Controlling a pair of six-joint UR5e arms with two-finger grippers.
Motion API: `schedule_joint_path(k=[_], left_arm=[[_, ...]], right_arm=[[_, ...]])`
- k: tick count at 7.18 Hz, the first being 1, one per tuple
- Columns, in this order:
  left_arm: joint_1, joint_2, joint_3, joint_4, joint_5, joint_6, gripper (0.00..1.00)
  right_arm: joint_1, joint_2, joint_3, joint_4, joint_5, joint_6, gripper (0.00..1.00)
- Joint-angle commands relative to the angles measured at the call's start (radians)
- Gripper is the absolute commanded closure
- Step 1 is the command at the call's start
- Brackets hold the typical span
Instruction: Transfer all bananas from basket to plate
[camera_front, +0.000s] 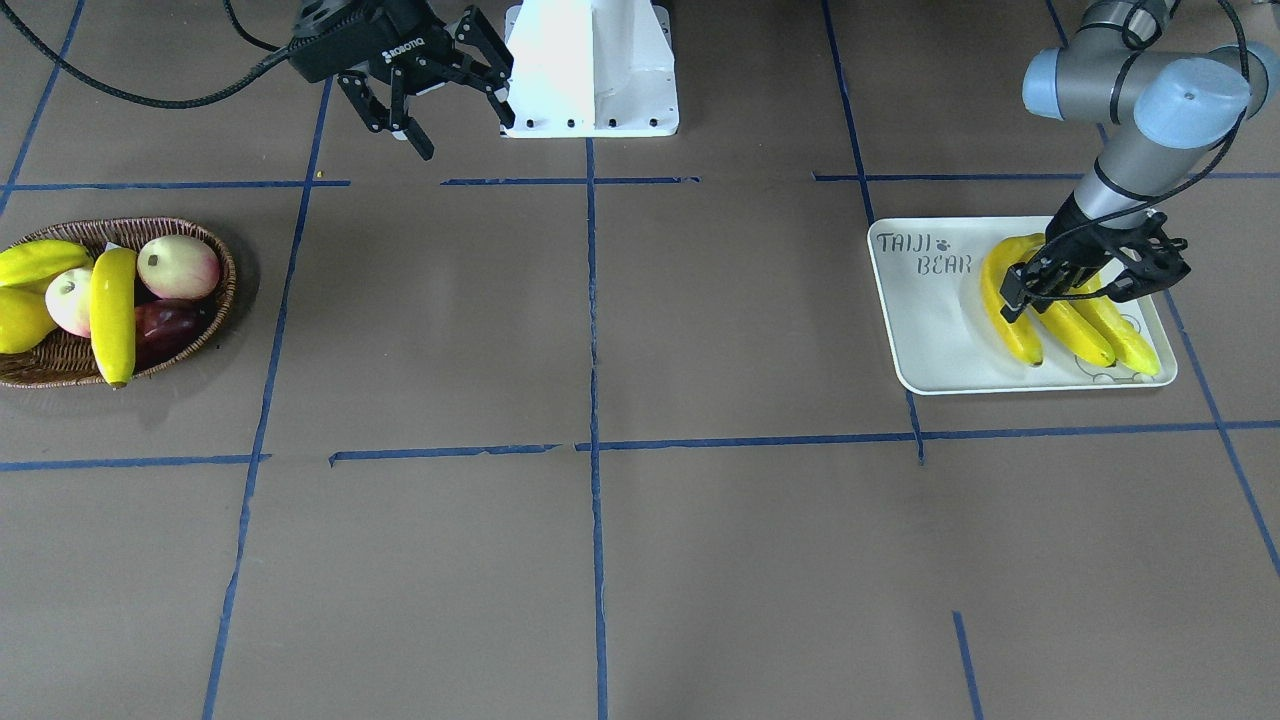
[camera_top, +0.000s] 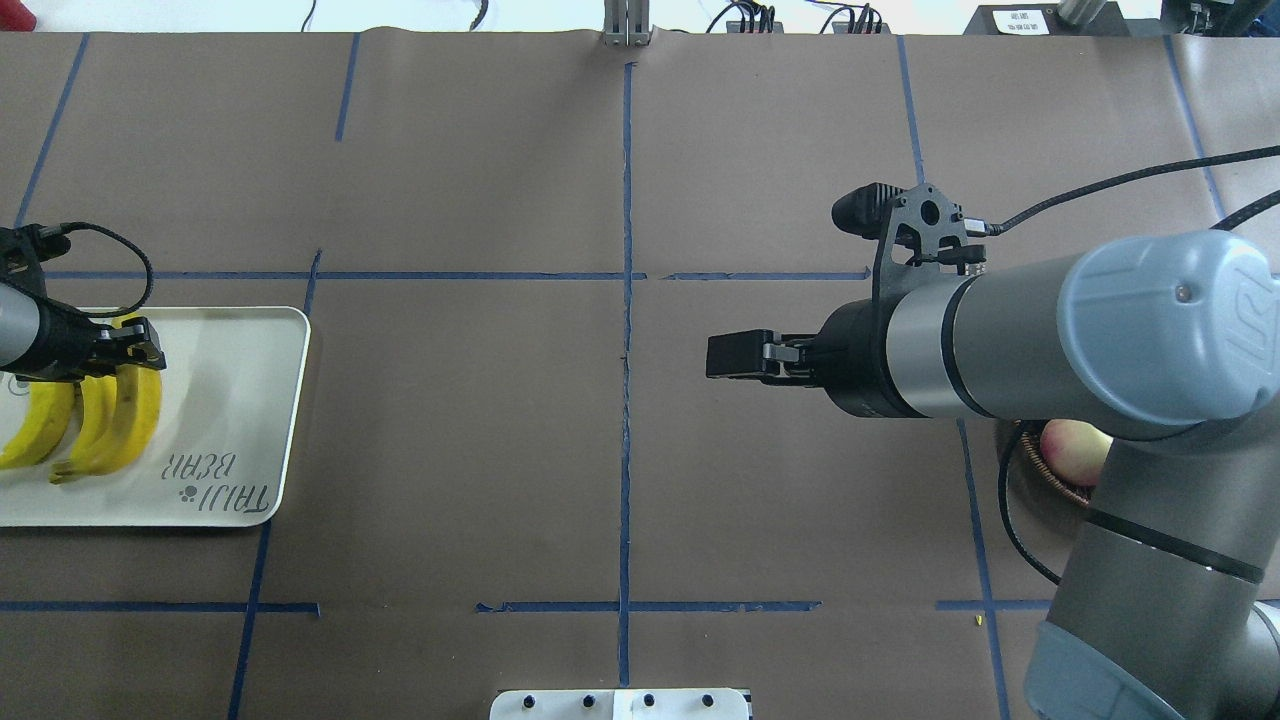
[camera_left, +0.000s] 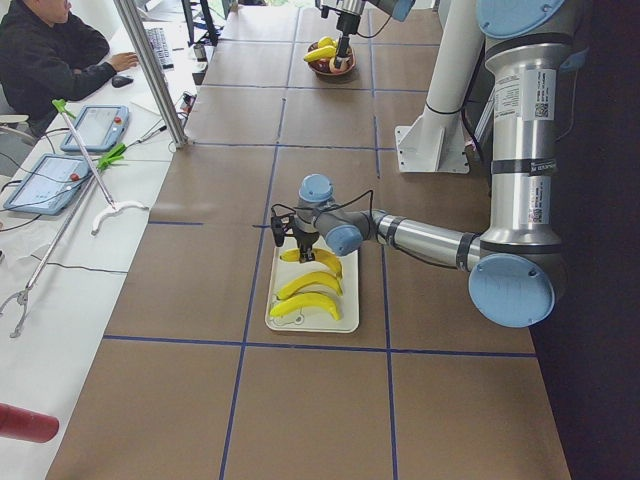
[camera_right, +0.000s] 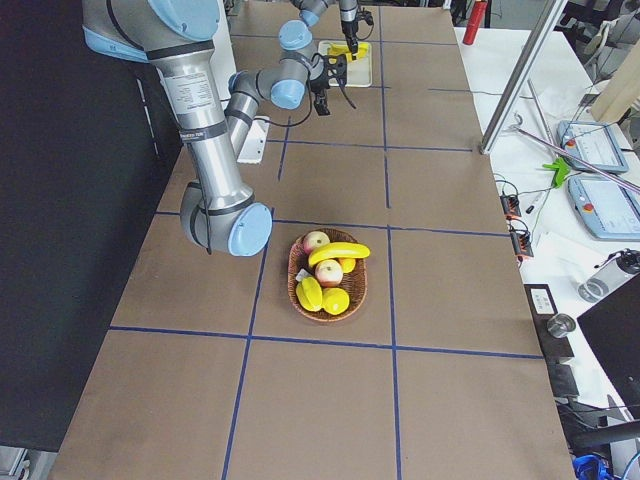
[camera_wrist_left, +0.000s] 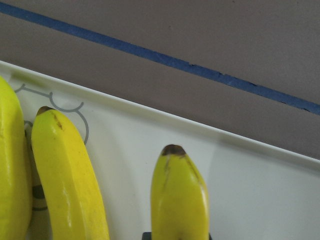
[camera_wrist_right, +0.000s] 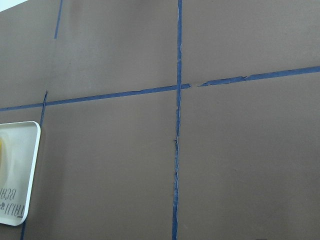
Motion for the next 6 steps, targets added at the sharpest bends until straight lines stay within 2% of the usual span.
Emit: schedule_joint_path(k=[1, 2, 3, 4, 5, 6], left_arm=[[-0.001, -0.001, -0.025, 0.001, -0.012, 0.002, 0.0], [-0.003, -0.004, -0.053, 0.004, -0.065, 0.002, 0.0], [-0.018, -0.007, -0.103, 0.059, -0.114, 0.002, 0.0], [-0.02, -0.056, -0.21, 0.228, -0.119, 0.002, 0.0], [-0.011, -0.19, -0.272, 0.433, -0.113, 0.0, 0.0], [0.05, -0.282, -0.26, 0.473, -0.111, -0.06, 0.0]], right_arm=[[0.048, -0.021, -0.001, 0.0, 0.058, -0.016, 0.0], [0.107, -0.045, -0.001, 0.0, 0.129, -0.029, 0.0], [0.182, -0.121, 0.004, 0.006, 0.224, -0.125, 0.0], [0.26, -0.251, 0.014, 0.029, 0.279, -0.275, 0.0], [0.336, -0.376, 0.015, 0.081, 0.318, -0.421, 0.0], [0.368, -0.444, 0.01, 0.096, 0.338, -0.491, 0.0]])
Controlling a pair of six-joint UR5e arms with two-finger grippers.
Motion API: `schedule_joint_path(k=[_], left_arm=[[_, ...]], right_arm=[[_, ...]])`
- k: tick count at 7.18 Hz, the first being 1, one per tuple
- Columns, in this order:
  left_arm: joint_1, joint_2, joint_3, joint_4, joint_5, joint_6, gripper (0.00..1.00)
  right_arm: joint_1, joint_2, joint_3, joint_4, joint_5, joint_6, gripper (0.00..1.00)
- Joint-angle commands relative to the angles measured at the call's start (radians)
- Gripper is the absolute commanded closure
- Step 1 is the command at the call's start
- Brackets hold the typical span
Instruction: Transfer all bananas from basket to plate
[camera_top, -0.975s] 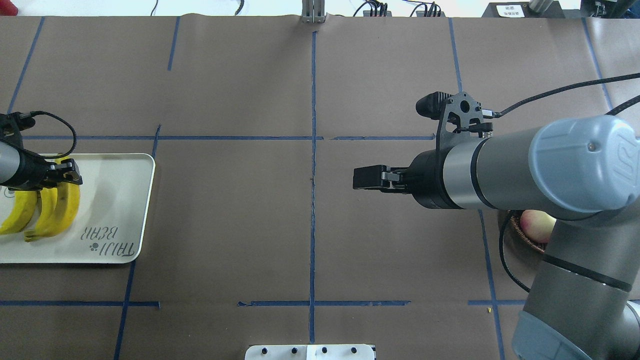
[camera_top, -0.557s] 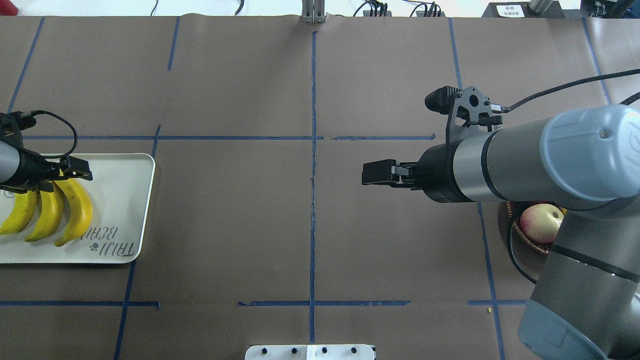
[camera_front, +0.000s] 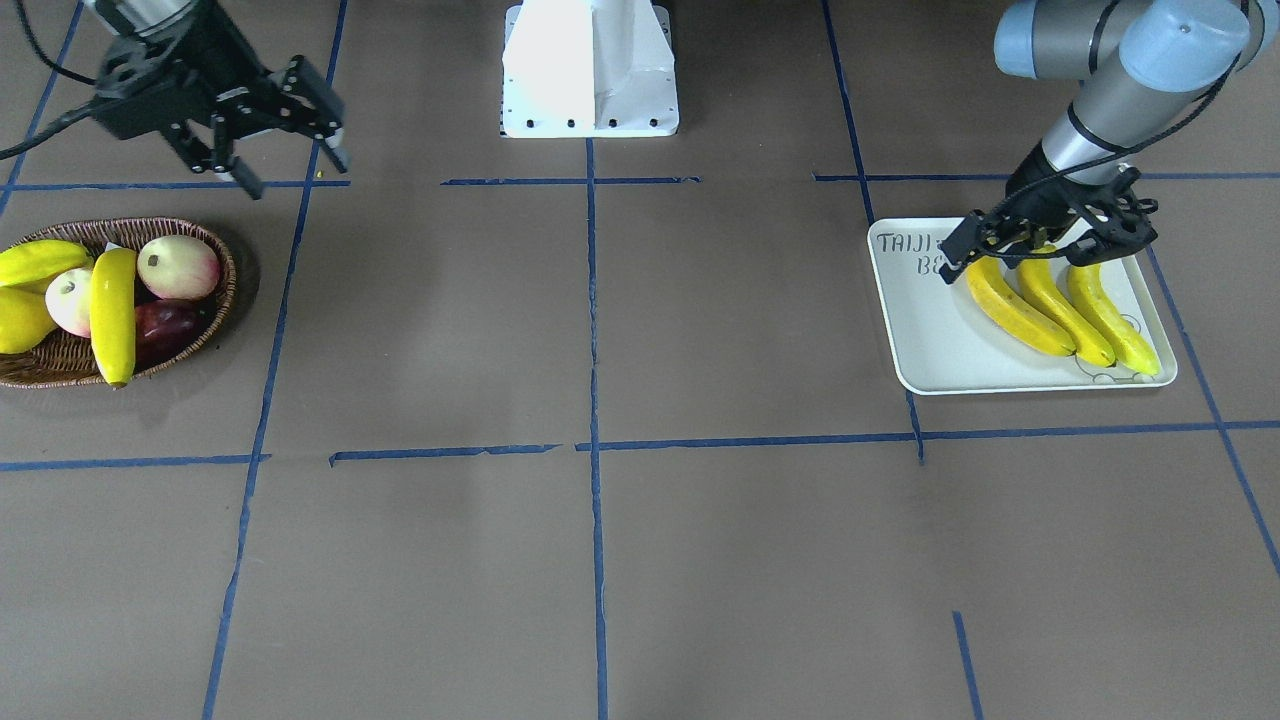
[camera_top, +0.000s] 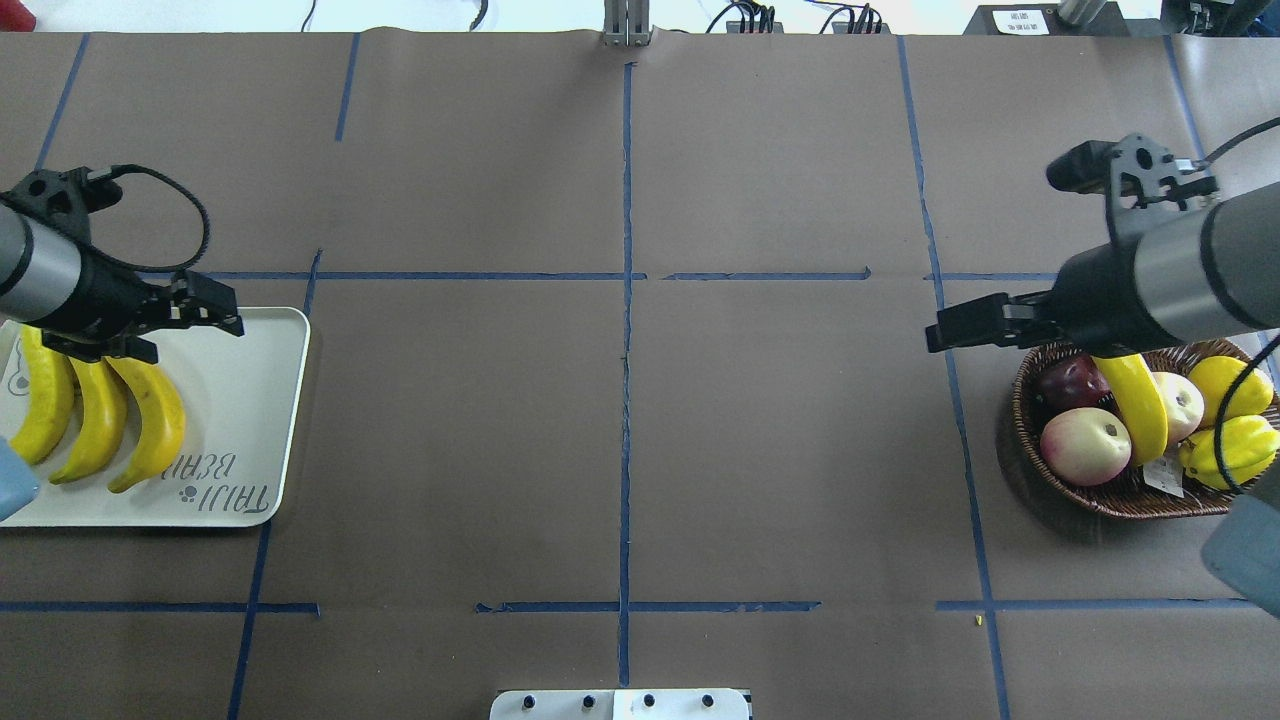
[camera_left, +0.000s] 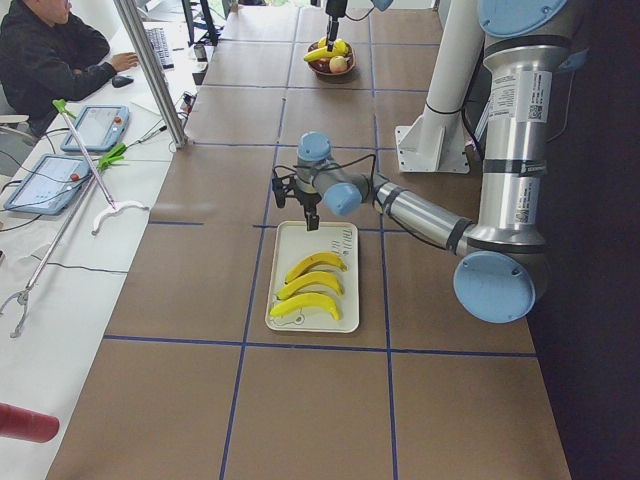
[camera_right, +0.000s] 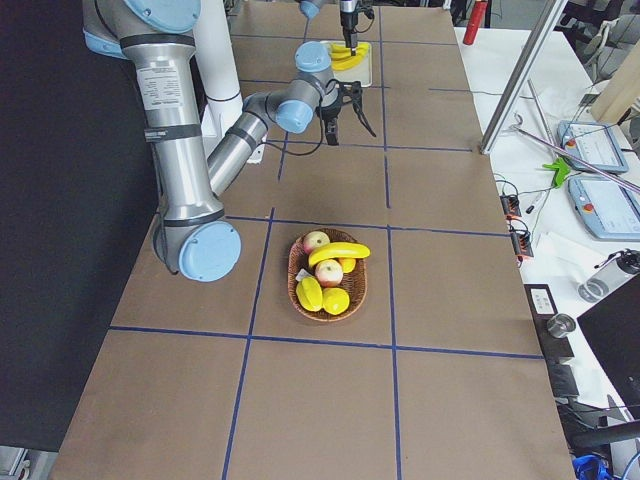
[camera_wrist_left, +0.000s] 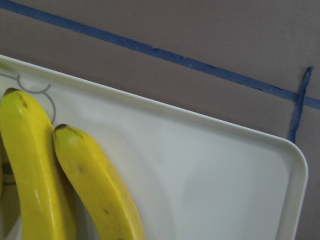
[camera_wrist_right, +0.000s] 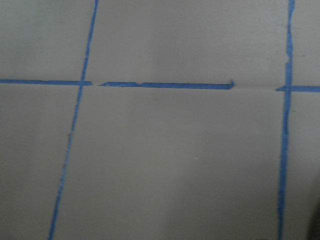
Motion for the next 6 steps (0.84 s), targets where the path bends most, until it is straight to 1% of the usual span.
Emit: schedule_joint_path(k=[1, 2, 3, 4, 5, 6], left_arm=[[0.115, -0.159, -0.024, 0.116, 0.005, -0.135, 0.0], [0.145, -0.188, -0.019, 0.116, 0.052, -0.162, 0.0], [0.182, -0.2, -0.014, 0.116, 0.07, -0.189, 0.0], [0.196, -0.211, -0.007, 0.116, 0.072, -0.199, 0.0], [0.196, -0.226, 0.013, 0.116, 0.074, -0.199, 0.0], [0.197, -0.236, 0.025, 0.114, 0.086, -0.199, 0.0]], right_arm=[[0.076, -0.17, -0.037, 0.03, 0.034, -0.204, 0.0], [0.087, -0.215, -0.071, 0.026, 0.025, -0.293, 0.0], [0.093, -0.221, -0.13, 0.021, 0.025, -0.335, 0.0], [0.09, -0.217, -0.196, 0.021, 0.024, -0.338, 0.0], [0.088, -0.212, -0.239, 0.021, 0.019, -0.338, 0.0], [0.087, -0.212, -0.259, 0.021, 0.01, -0.338, 0.0]])
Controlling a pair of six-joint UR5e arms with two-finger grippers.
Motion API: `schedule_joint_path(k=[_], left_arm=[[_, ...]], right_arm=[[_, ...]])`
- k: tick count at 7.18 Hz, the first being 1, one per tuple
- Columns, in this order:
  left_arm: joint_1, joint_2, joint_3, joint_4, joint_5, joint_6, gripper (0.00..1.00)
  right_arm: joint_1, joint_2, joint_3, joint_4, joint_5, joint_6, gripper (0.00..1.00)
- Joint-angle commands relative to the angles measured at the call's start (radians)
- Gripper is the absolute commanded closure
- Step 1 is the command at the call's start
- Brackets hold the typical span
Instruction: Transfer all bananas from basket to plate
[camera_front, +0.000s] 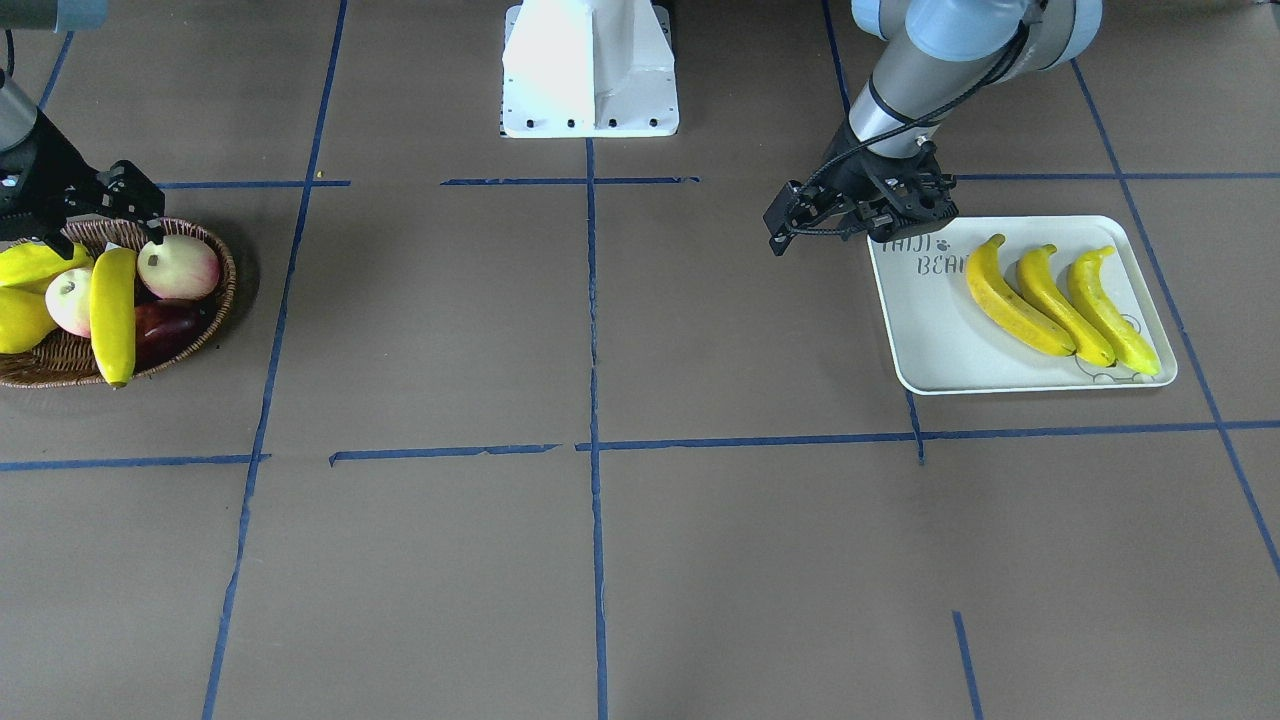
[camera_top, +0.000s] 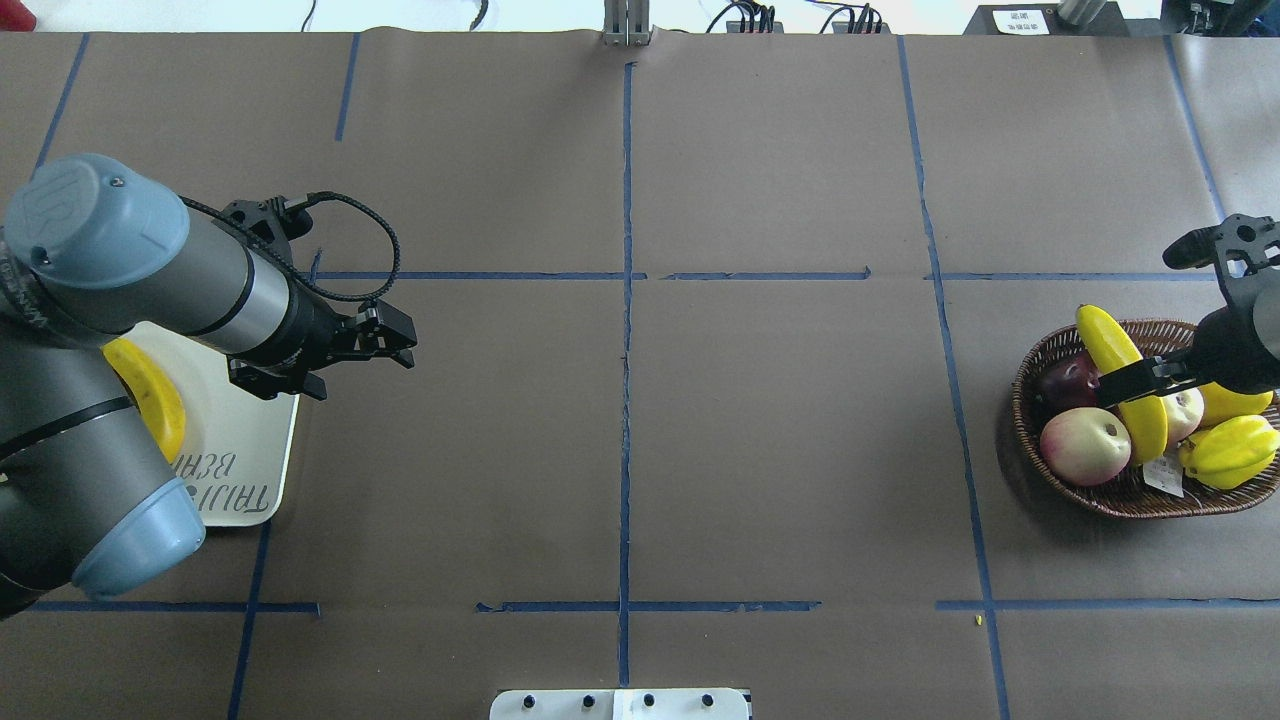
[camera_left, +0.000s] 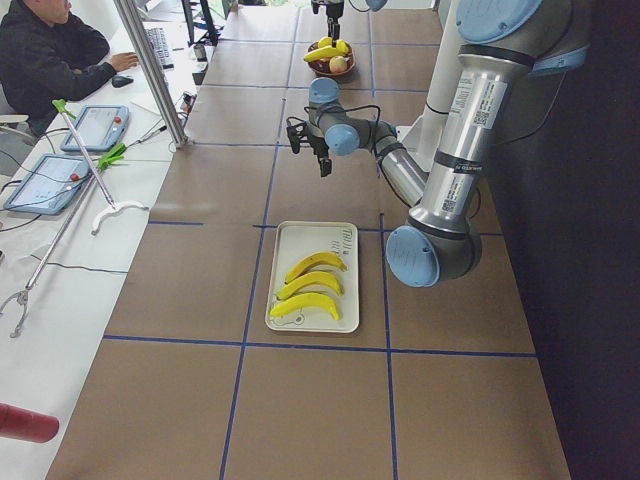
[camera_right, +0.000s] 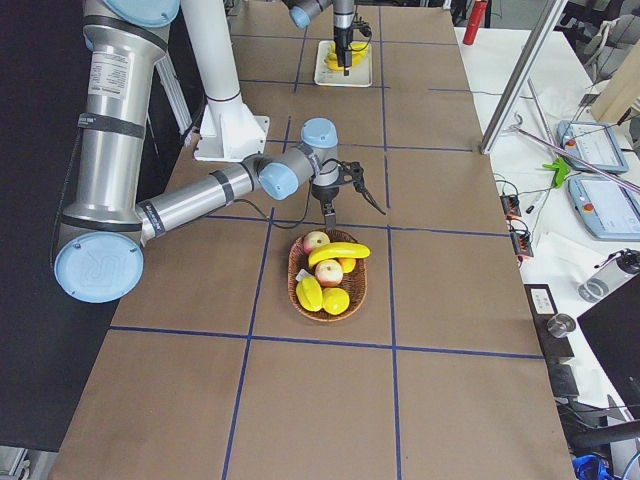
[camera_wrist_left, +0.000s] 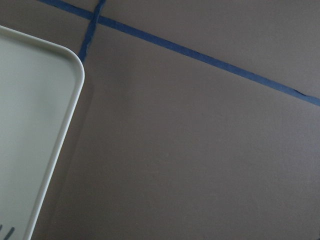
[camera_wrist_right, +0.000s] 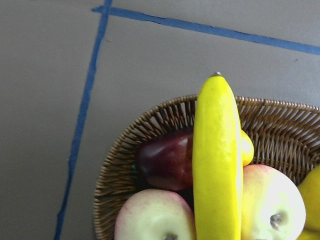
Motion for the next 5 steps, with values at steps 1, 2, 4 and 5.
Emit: schedule_joint_path(k=[1, 2, 4, 5], left_arm=[[0.008, -0.02, 0.028, -0.003, 0.011, -0.003, 0.0], [0.008, -0.031, 0.035, -0.003, 0.011, -0.003, 0.0], [0.008, -0.033, 0.035, -0.003, 0.011, -0.001, 0.0], [0.008, -0.033, 0.035, -0.003, 0.013, -0.001, 0.0]], right_arm=[[-0.003, 0.004, -0.061, 0.0, -0.021, -0.004, 0.0], [-0.007, 0.005, -0.073, 0.0, -0.027, -0.004, 0.01], [-0.009, 0.028, -0.102, -0.002, -0.03, -0.004, 0.01], [-0.008, 0.028, -0.102, 0.0, -0.03, -0.002, 0.13]])
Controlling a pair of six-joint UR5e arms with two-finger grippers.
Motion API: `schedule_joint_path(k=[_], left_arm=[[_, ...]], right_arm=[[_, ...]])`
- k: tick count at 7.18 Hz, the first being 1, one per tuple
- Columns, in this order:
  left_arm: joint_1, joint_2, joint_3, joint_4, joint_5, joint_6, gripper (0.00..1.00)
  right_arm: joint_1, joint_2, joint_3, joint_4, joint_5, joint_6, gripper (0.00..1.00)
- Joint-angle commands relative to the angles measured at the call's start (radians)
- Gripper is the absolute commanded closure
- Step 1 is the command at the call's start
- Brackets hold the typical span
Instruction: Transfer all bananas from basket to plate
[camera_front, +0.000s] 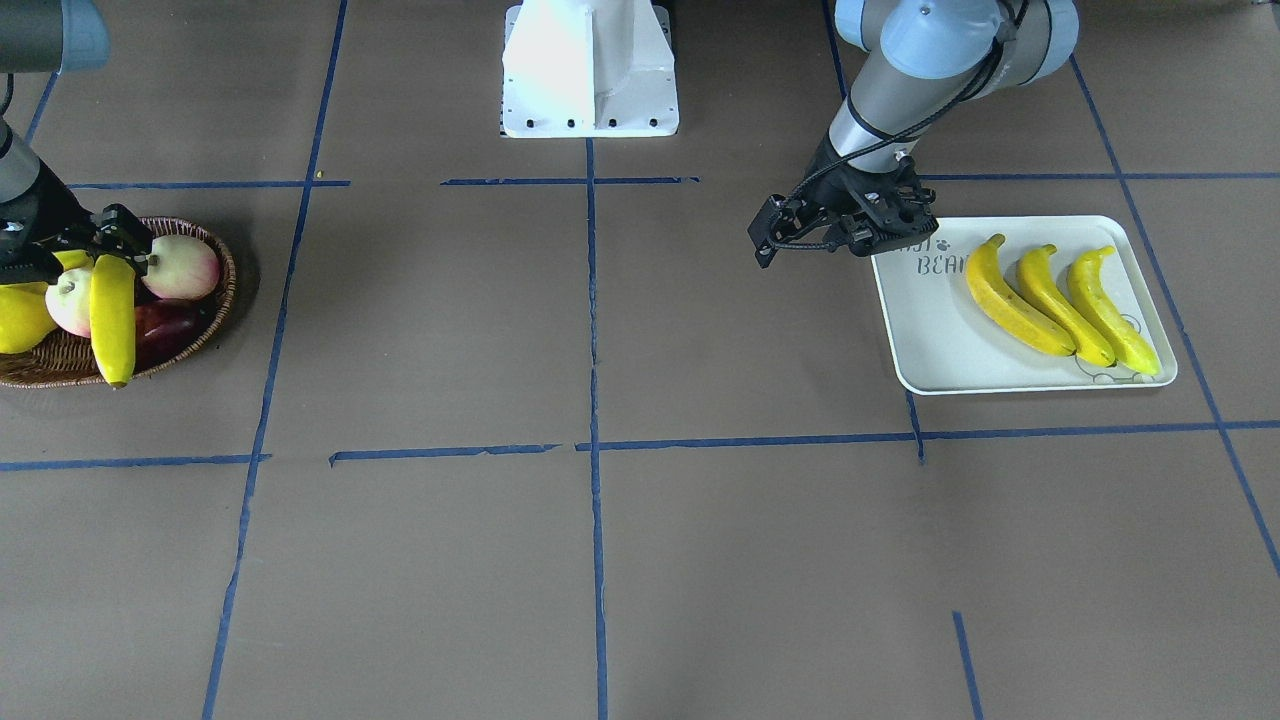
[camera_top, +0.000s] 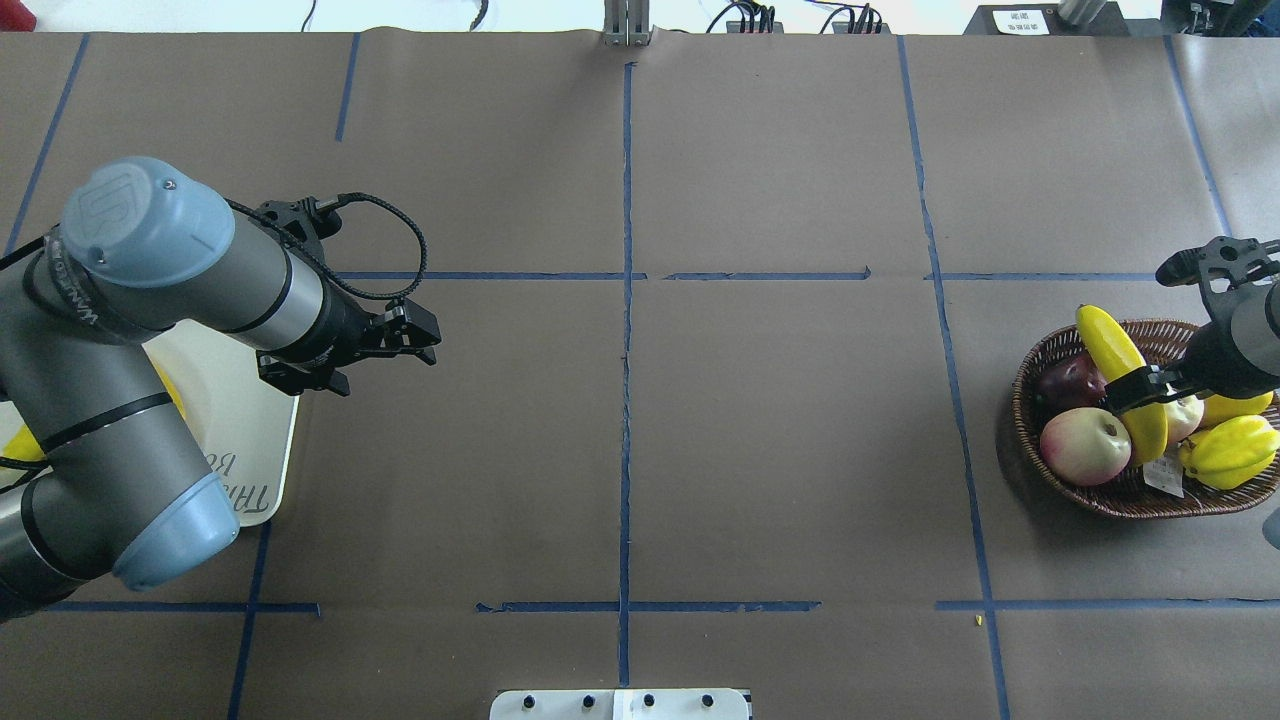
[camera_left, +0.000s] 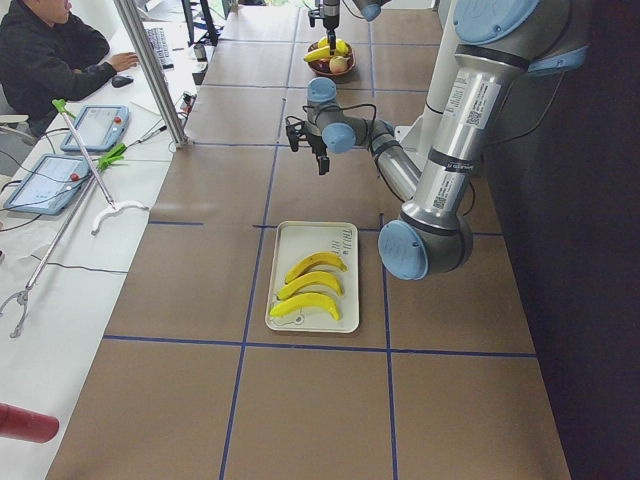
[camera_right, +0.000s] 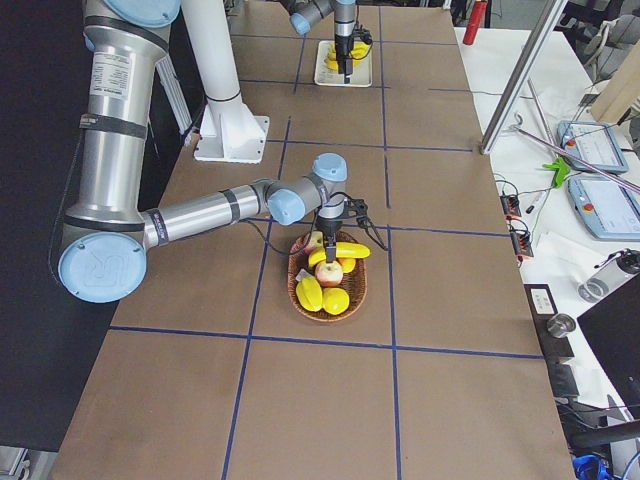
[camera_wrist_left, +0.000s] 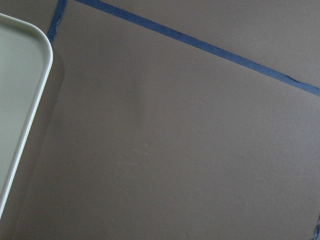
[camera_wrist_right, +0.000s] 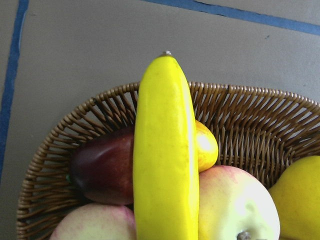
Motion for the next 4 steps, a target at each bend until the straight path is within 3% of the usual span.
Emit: schedule_joint_path(k=[1, 2, 4], left_arm=[[0.0, -0.001, 0.001, 0.0, 0.001, 0.0, 0.0], [0.0, -0.001, 0.002, 0.001, 0.007, 0.0, 0.0], [0.013, -0.001, 0.01, -0.006, 0.017, 0.0, 0.0]], right_arm=[[0.0, 0.008, -0.01, 0.001, 0.0, 0.0, 0.48], [0.0, 0.008, -0.008, 0.001, -0.002, 0.0, 0.72], [0.003, 0.004, -0.002, 0.001, -0.002, -0.002, 0.88]])
